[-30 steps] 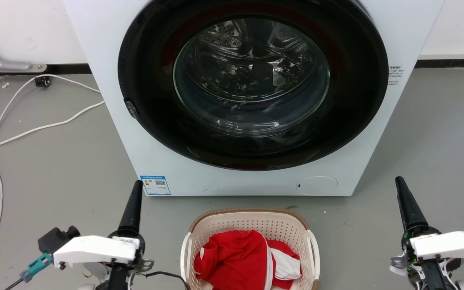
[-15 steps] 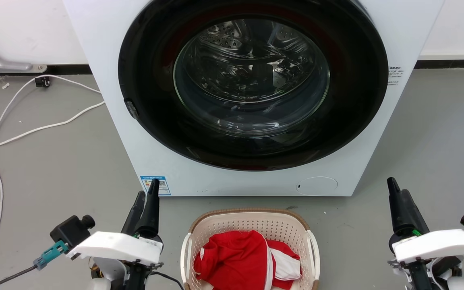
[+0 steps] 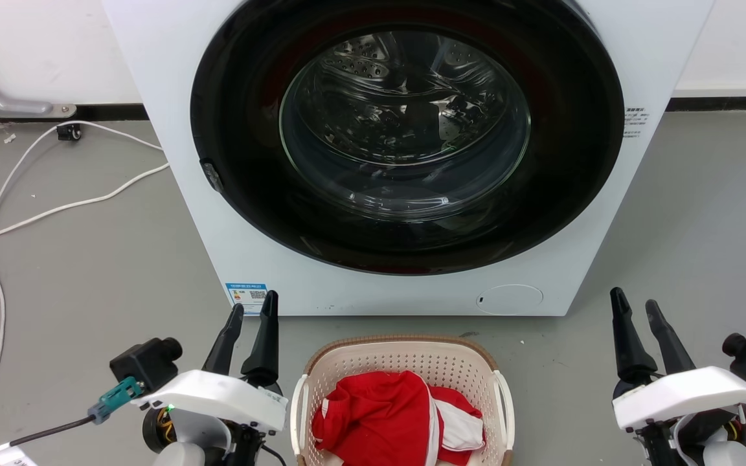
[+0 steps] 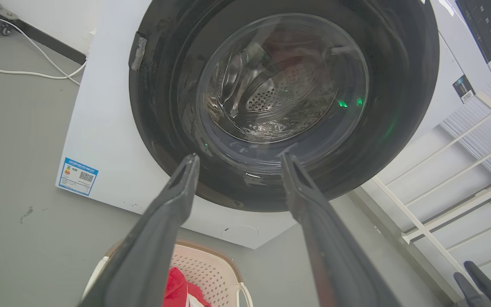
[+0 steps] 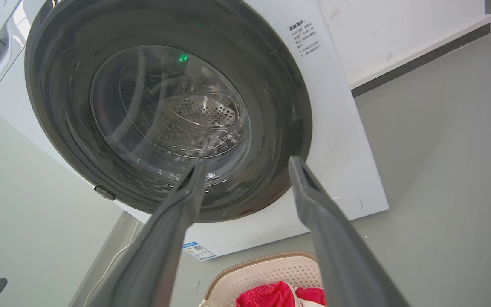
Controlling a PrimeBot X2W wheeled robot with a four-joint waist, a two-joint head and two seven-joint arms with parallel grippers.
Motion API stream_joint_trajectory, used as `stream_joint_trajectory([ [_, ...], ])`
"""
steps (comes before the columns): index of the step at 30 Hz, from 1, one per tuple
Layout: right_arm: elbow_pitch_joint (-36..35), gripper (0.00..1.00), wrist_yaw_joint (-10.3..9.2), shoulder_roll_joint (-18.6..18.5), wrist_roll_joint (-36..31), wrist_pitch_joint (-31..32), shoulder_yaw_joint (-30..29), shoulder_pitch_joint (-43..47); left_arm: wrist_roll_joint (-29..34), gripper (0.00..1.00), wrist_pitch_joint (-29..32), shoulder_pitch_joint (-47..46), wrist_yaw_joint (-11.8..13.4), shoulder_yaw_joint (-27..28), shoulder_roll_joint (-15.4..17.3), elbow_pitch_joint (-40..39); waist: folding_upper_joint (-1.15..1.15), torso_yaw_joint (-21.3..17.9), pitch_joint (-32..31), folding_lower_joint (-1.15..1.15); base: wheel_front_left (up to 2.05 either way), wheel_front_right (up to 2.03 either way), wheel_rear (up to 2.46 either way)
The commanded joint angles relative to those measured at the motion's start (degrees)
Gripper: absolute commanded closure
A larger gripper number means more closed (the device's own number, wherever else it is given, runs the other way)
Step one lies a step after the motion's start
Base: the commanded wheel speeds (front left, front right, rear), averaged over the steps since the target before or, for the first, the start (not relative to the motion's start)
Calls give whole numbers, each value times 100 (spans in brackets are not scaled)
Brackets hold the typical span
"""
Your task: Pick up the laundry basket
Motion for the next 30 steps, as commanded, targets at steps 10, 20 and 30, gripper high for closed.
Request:
stream_joint_trajectory([
  [10,-99,0,1,1,-798,-34,85,-67,868,0,-192,-193,104,-167,18,11,0,4,0,0,0,0,0],
  [20,-140,0,1,2,-1514,-22,81,-29,1585,0,-344,-242,180,-331,36,90,0,3,2,0,0,0,0],
  [30,-146,0,1,3,-2126,-59,115,-5,2191,0,-478,-274,286,-478,62,165,0,9,0,0,0,0,0],
])
